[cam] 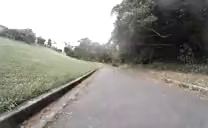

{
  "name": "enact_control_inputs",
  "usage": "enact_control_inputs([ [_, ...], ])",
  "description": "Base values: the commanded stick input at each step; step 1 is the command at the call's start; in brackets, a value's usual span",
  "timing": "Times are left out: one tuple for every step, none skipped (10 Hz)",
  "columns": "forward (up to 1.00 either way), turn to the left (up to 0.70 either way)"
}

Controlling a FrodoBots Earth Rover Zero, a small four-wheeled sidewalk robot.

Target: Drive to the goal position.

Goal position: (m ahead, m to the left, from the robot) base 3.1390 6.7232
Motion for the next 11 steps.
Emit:
enact_control_inputs([
  [0.50,0.00],
  [0.50,0.00],
  [0.50,0.00],
  [0.50,0.00],
  [0.50,0.00],
  [0.50,0.00],
  [0.50,0.00],
  [0.50,0.00],
  [0.50,0.00],
  [0.50,0.00],
  [0.50,0.00],
])
